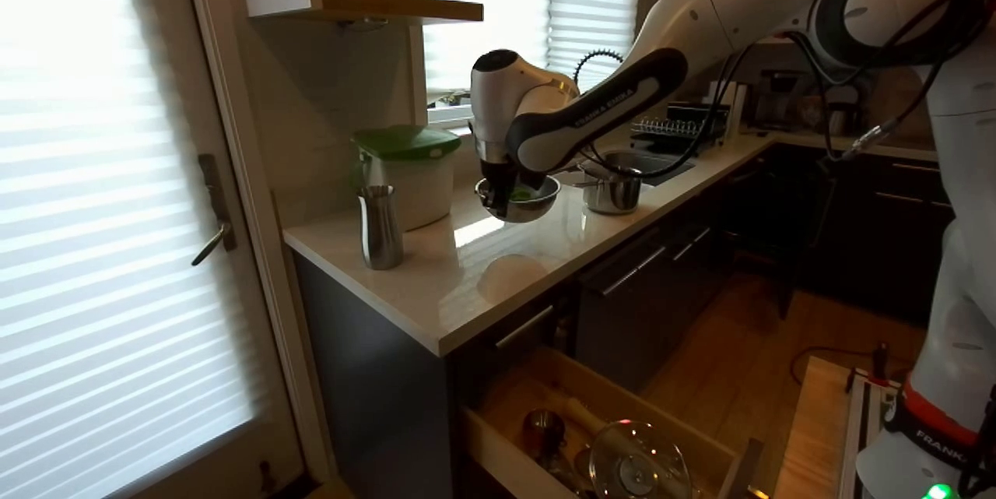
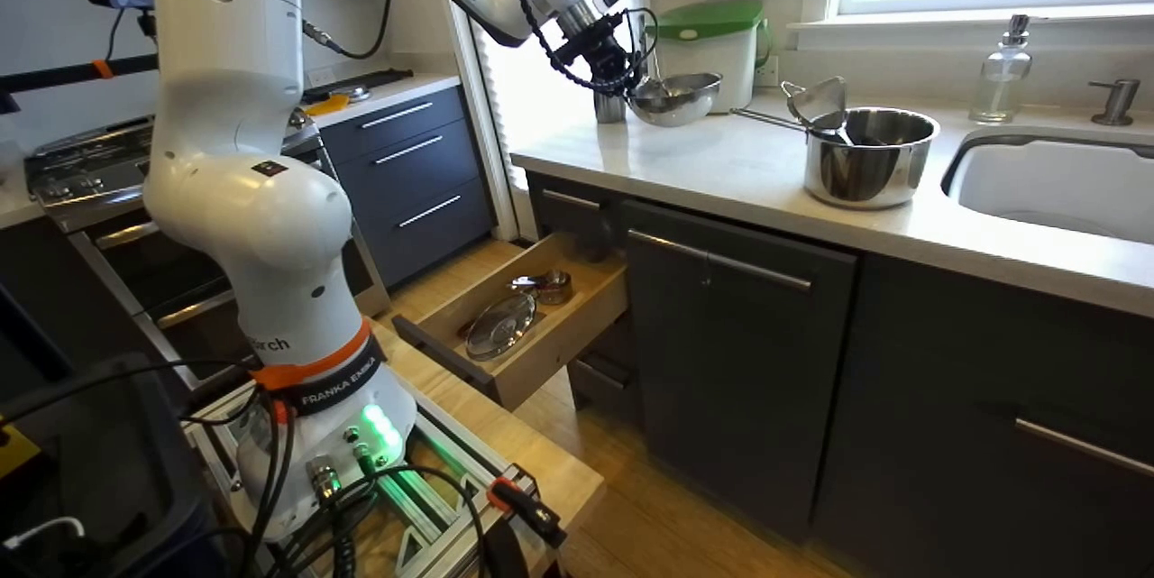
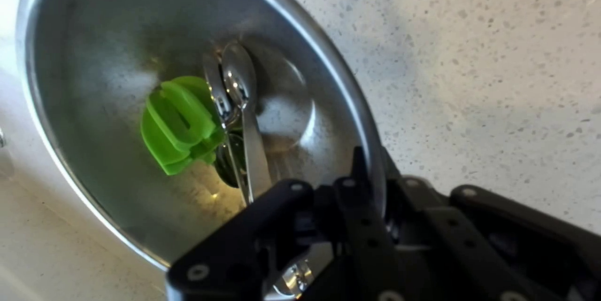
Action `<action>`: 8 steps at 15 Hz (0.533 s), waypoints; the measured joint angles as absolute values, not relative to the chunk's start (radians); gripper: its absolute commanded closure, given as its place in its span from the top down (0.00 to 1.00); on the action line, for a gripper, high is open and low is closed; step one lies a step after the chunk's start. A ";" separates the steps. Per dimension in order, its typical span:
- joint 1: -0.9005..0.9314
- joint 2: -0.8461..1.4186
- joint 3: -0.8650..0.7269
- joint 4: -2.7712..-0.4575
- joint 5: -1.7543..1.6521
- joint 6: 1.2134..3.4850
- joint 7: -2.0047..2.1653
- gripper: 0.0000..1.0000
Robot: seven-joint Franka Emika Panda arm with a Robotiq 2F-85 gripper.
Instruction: Move the smaller silver bowl close to the edge of the kitchen counter
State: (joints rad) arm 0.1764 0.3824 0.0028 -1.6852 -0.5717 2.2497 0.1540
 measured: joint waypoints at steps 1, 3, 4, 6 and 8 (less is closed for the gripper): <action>0.176 0.381 0.002 -1.685 -0.572 2.250 0.155 0.02; 0.176 0.384 0.002 -1.685 -0.568 2.252 0.155 0.02; 0.176 0.387 0.003 -1.685 -0.564 2.258 0.155 0.02; 0.176 0.391 0.005 -1.686 -0.538 2.268 0.155 0.02; 0.176 0.389 0.006 -1.689 -0.509 2.270 0.164 0.02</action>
